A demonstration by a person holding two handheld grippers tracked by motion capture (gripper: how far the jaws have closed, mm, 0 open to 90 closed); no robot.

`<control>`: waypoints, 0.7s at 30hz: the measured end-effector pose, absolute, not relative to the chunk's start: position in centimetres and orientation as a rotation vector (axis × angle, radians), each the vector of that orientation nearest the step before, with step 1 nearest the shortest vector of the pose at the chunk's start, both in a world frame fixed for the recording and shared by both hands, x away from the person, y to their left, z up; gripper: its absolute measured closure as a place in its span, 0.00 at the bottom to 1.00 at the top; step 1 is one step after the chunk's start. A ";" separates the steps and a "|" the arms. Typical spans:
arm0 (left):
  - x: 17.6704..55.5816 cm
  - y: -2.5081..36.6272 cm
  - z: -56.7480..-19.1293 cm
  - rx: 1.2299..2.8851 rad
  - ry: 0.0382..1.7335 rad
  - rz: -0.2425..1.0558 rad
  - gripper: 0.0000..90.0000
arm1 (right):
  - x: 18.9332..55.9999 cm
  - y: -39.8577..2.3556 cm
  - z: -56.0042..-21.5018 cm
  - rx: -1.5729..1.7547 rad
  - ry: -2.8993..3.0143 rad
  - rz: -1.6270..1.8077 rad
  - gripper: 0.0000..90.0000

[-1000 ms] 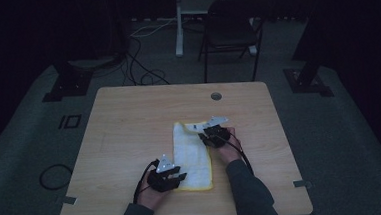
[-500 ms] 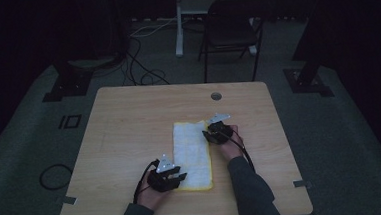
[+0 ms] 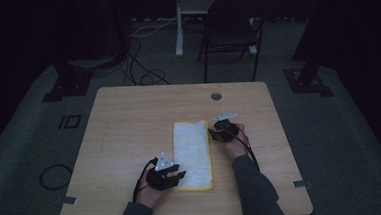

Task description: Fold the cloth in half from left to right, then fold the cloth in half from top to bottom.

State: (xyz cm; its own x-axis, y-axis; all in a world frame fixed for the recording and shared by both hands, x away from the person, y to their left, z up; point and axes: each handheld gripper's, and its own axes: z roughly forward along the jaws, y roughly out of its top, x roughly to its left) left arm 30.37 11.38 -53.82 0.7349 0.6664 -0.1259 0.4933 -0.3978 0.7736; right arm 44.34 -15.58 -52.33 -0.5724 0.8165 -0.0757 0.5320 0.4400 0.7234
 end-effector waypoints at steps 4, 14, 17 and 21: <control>30.8 11.9 -53.4 2.063 0.891 0.271 0.66 | 44.5 -15.7 -51.9 1.142 2.271 0.942 0.66; 32.7 13.1 -52.7 2.027 0.939 0.293 0.66 | 44.4 -15.6 -52.0 1.134 2.279 0.943 0.65; 33.9 13.4 -52.2 2.022 0.952 0.316 0.65 | 44.4 -15.6 -52.1 1.140 2.276 0.950 0.65; 35.4 13.8 -51.5 2.005 0.979 0.340 0.64 | 44.5 -15.4 -51.9 1.145 2.272 0.968 0.65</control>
State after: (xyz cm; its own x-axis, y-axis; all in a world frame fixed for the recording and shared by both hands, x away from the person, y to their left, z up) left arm 35.43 13.76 -51.45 0.6557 0.7459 -0.1168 0.5126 -0.3262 0.7942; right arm 44.47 -15.39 -51.95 -0.5749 0.8165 -0.0533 0.5271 0.4193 0.7392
